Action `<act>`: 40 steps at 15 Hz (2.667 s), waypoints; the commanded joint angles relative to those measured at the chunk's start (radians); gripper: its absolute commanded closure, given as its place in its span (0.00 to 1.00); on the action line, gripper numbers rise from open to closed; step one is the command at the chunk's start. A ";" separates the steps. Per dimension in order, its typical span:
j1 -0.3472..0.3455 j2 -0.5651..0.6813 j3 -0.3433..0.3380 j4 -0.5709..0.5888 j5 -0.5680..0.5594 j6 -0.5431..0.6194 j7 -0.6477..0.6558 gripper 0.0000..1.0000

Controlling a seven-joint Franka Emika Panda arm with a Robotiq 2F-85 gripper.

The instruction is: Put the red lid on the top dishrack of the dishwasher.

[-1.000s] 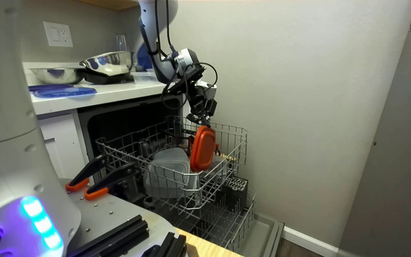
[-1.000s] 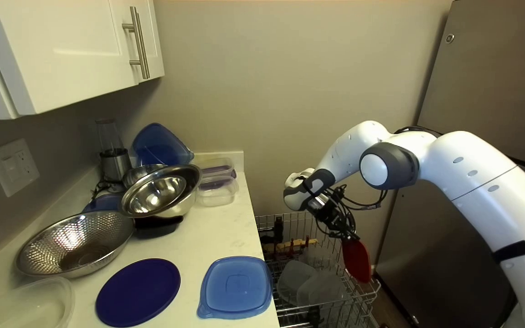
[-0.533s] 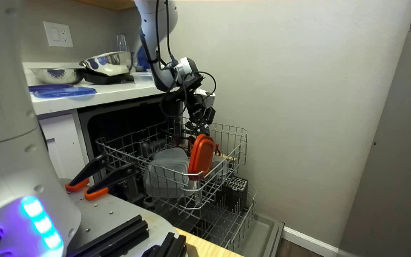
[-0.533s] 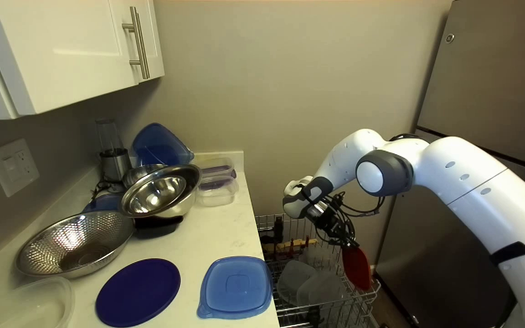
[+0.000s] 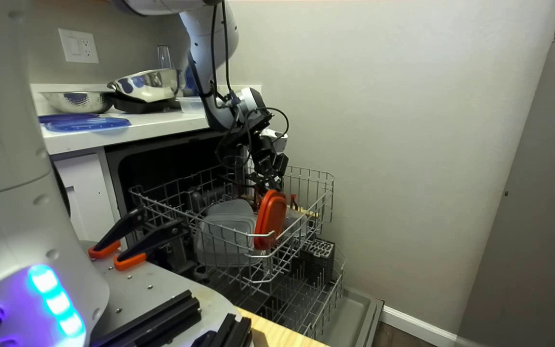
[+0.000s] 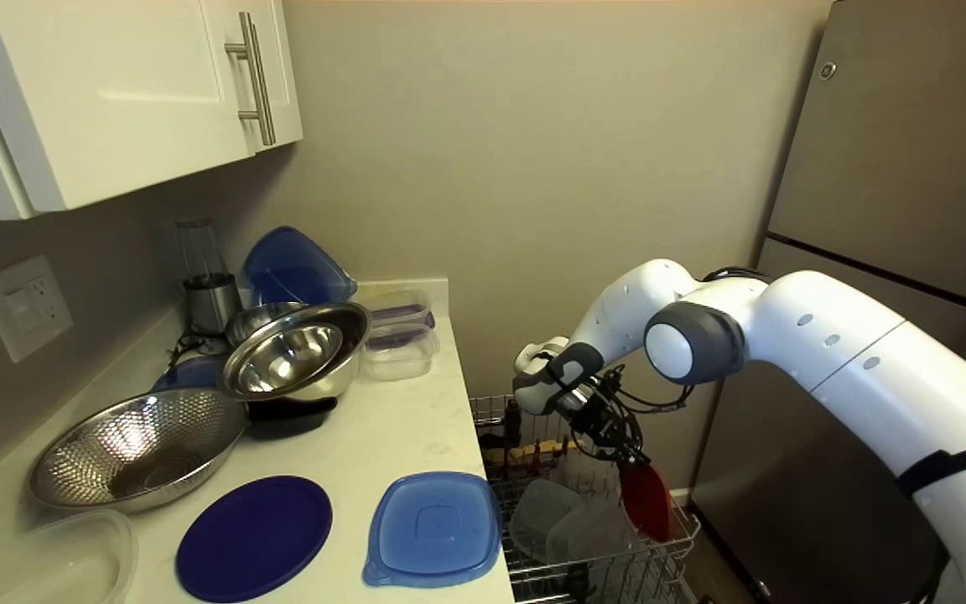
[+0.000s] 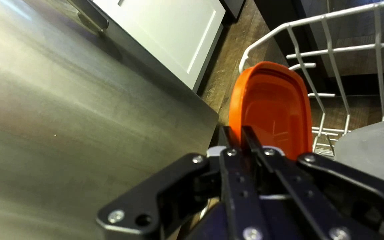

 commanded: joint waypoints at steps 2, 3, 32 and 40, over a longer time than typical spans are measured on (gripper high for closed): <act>-0.004 0.026 -0.023 0.027 0.002 -0.016 0.018 0.98; -0.008 0.028 -0.024 0.026 0.007 -0.014 0.020 0.98; -0.066 0.008 0.016 0.026 0.041 -0.116 -0.111 1.00; -0.076 -0.097 0.051 -0.025 0.069 -0.063 -0.157 0.99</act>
